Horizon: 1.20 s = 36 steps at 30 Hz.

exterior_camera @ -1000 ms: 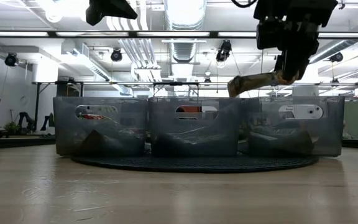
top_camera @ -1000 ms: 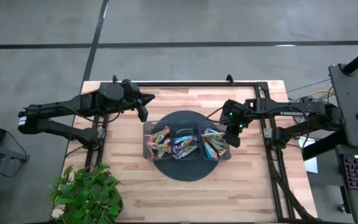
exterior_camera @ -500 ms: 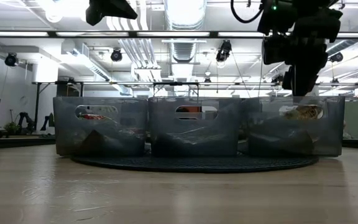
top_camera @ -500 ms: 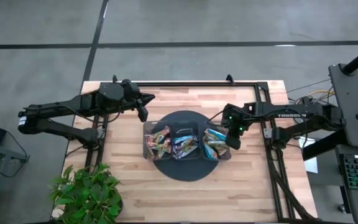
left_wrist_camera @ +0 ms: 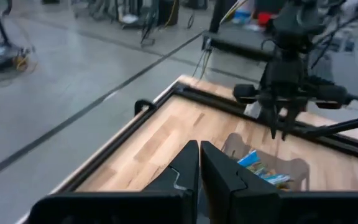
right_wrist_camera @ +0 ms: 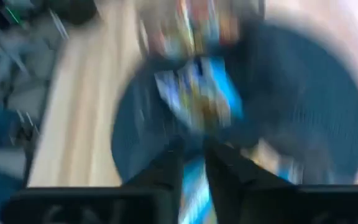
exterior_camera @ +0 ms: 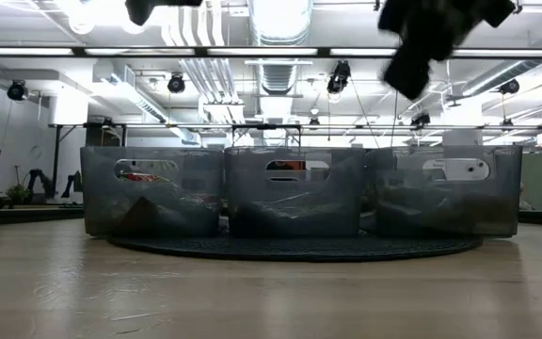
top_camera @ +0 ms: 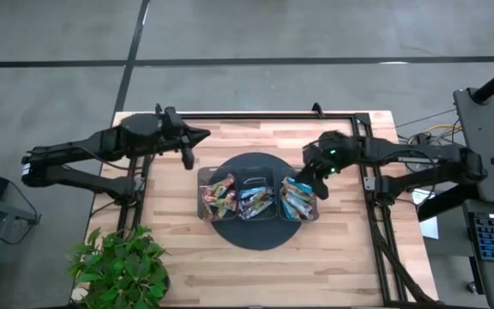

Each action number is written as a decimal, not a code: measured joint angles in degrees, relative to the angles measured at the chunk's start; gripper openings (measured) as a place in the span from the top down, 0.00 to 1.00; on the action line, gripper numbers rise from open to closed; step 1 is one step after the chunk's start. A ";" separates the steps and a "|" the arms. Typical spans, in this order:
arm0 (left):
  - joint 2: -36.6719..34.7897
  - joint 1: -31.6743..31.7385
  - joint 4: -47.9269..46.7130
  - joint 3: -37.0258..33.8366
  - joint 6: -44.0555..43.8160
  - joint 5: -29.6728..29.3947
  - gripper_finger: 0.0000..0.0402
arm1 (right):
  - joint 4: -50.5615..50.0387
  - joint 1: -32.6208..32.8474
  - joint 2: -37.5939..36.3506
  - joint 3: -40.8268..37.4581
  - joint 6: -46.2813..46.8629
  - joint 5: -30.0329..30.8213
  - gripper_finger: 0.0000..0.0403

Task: Pick and place Granola Bars by type
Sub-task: Return to Home Position

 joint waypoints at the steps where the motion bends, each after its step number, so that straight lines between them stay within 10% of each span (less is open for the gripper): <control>1: -0.63 0.01 0.36 -0.04 0.56 0.48 1.00 | 3.28 -0.03 -1.14 -0.14 -0.14 0.01 0.89; 15: -10.26 0.01 35.91 -24.47 -2.13 7.63 1.00 | 39.54 -2.80 -12.53 -13.43 3.88 1.00 0.98; 36: -15.74 4.91 38.79 -32.93 -4.16 16.01 1.00 | 27.04 -8.51 -43.47 -25.09 2.75 3.32 0.98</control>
